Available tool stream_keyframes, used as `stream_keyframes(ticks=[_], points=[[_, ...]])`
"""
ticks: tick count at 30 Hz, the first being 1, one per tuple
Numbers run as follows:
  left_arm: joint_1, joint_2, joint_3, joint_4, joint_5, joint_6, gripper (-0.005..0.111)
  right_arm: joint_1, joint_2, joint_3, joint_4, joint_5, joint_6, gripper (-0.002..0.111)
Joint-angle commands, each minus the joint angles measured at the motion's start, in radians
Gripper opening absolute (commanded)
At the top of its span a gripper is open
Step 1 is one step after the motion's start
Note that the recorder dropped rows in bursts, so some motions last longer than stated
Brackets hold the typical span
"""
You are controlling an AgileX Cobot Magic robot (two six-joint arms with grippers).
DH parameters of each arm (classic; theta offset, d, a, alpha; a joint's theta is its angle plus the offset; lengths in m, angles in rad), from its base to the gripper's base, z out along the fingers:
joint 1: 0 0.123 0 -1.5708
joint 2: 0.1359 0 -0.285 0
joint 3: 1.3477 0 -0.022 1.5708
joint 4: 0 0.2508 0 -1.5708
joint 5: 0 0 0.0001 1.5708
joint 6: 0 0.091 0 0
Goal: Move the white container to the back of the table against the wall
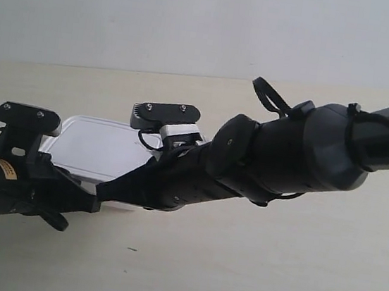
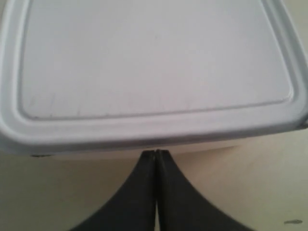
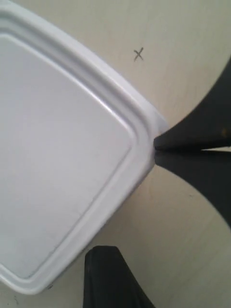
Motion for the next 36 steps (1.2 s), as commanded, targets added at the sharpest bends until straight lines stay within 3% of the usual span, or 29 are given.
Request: stream_keyframes(ticks=[1,11,24,36], points=[[0.005,0.039,-0.028,0.005,-0.003,0.003,0.0,0.001,-0.001,-0.008,-0.005,0.009,-0.004,0.0],[0.005,0.193,-0.076,0.006,-0.041,0.003,0.0,0.001,-0.001,-0.008,-0.005,0.02,-0.001,0.0],[0.005,0.203,-0.077,0.006,-0.129,0.0,0.0,-0.003,0.101,-0.103,-0.006,0.017,-0.005,0.0],[0.015,0.269,-0.161,0.006,-0.126,0.035,0.0,-0.072,0.174,-0.18,-0.006,0.023,-0.004,0.0]])
